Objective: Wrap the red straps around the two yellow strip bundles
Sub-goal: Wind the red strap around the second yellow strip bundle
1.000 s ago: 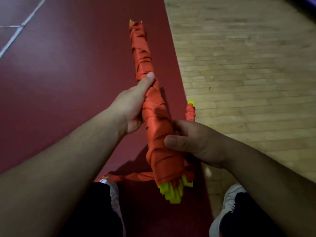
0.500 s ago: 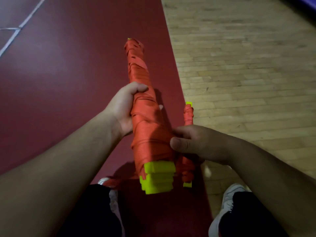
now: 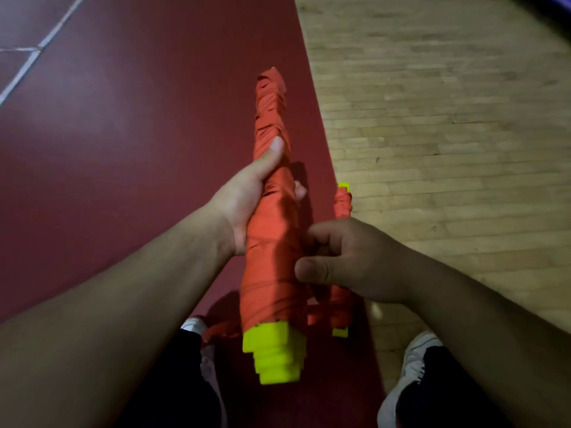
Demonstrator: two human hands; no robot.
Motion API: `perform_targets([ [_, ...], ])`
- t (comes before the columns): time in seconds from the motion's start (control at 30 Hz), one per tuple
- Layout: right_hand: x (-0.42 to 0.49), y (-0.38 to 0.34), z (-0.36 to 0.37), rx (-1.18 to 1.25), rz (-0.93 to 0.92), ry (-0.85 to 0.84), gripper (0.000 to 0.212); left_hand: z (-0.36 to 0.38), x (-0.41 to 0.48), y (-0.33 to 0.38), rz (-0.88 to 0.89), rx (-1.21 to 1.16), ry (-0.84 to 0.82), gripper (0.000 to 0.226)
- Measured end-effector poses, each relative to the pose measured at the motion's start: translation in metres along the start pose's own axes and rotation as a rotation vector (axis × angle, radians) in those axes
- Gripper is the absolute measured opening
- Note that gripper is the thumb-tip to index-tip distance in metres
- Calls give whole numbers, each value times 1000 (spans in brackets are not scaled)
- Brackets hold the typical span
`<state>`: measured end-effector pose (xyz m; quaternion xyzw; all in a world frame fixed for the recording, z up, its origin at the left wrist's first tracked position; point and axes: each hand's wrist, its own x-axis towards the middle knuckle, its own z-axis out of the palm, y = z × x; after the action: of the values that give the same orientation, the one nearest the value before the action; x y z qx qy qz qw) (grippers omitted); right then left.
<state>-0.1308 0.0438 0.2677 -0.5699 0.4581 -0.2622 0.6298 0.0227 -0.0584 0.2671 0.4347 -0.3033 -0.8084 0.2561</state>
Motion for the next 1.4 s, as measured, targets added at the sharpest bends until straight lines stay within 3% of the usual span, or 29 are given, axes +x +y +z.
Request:
perform_targets([
  [0.1, 1, 6, 11, -14, 39, -42, 72, 2, 0, -4, 10, -67, -32, 44],
  [0.17, -1, 5, 20, 104, 74, -61, 65, 3, 0, -2, 26, -111, -73, 35],
  [0.27, -4, -2, 22, 181, 86, -52, 47, 1, 2, 8, 61, 90, -37, 40],
  [0.37, -2, -4, 20, -88, 168, 0, 35, -1, 3, 12, 38, 283, 11, 45],
  [0.43, -1, -1, 23, -256, 211, 33, 32, 4, 1, 2, 51, 384, 30, 33],
  [0.53, 3, 5, 31, -337, 212, 57, 50, 5, 2, -13, 158, 515, 134, 24],
  [0.6, 3, 7, 25, -366, 210, 51, 58, 3, 2, -15, 145, 429, 140, 15],
  [0.73, -1, 12, 0, -161, 172, -13, 53, -3, 5, -4, 46, 100, 42, 7],
  [0.8, -2, 9, -9, -146, 114, 13, 50, -7, 4, 3, -15, -3, -32, 16],
  [0.97, -4, 4, -9, 16, 73, 29, 92, -5, 1, 4, 9, -144, -81, 28],
  [1.07, -6, 13, -6, 244, 122, 13, 107, 0, 4, 3, 60, -163, -60, 32],
  [1.23, -11, 3, -5, 634, 90, -34, 94, -1, 6, 3, 65, -76, -80, 50],
  [1.4, -10, 1, -4, 550, 79, 5, 67, -5, 3, 7, 80, -20, -39, 59],
])
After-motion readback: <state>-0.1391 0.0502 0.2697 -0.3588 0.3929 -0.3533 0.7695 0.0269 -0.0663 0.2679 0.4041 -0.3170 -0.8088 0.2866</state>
